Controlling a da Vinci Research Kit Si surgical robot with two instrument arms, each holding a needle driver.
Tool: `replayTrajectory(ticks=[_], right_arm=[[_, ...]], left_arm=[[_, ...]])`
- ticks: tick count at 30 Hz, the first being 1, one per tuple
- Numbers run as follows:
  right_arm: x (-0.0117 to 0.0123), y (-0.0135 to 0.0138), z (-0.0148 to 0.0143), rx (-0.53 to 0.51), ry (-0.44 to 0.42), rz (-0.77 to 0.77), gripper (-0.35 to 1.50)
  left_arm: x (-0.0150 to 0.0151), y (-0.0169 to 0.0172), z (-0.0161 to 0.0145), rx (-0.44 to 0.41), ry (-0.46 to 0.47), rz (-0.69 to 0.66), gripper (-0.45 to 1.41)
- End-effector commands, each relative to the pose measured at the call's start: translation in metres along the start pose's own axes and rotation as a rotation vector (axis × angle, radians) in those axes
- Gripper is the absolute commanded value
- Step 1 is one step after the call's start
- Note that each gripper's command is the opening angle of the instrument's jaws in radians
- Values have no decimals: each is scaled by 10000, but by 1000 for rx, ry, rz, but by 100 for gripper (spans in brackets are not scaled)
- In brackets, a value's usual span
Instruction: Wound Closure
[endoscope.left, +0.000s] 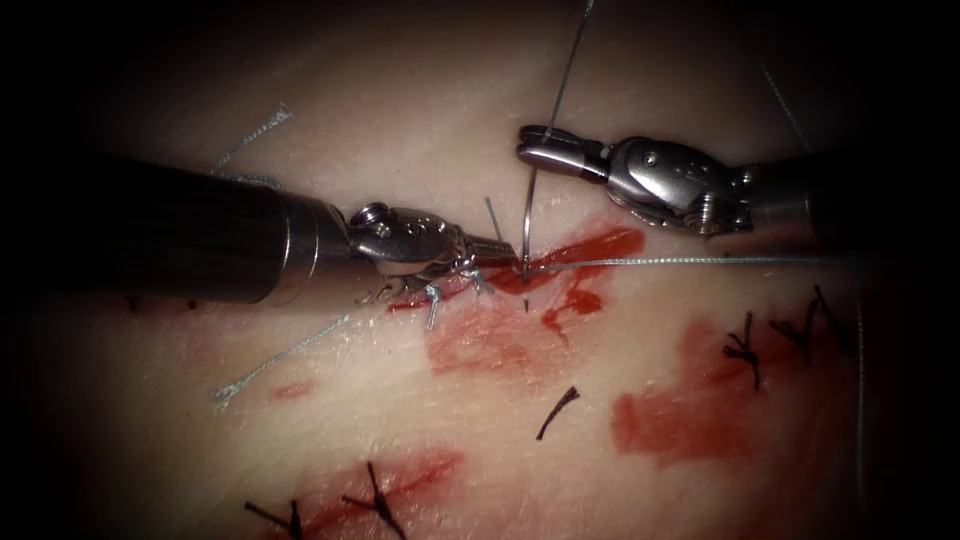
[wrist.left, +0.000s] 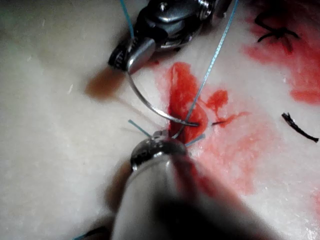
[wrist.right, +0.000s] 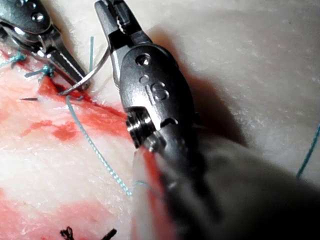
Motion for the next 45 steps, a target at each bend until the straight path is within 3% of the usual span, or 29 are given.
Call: replayTrajectory(ticks=[1,7,9,11,12,14,18,25,31,35,40,45], right_arm=[[-7,-7,7,5,-24,11,-35],[-11,-16,4,-41,-37,163,-35],[-12,-15,3,-48,-35,169,-35],[-13,-10,1,-59,-33,167,-35],[-15,-5,-1,-70,-31,166,-35],[-16,3,-4,-83,-31,164,-35],[-17,9,-7,-84,-12,171,-35],[-16,11,-2,-37,14,321,-35],[-16,13,2,94,39,433,-35],[-17,12,2,131,24,496,-35],[-17,9,5,125,24,532,-35],[-17,8,6,111,29,543,-35]], left_arm=[[-1,0,7,-2,0,-1,-45],[1,0,4,-4,-1,15,-43],[6,0,2,-14,14,9,-11],[20,-1,-6,-47,57,22,-10],[33,0,-14,-83,114,79,10],[46,3,-24,-129,206,149,32],[60,13,-39,-191,322,277,31],[46,56,-56,-320,346,642,54],[32,59,-49,-365,319,858,66],[26,52,-43,-330,290,891,83],[27,50,-29,-280,262,916,73],[23,57,-9,-249,253,968,24]])
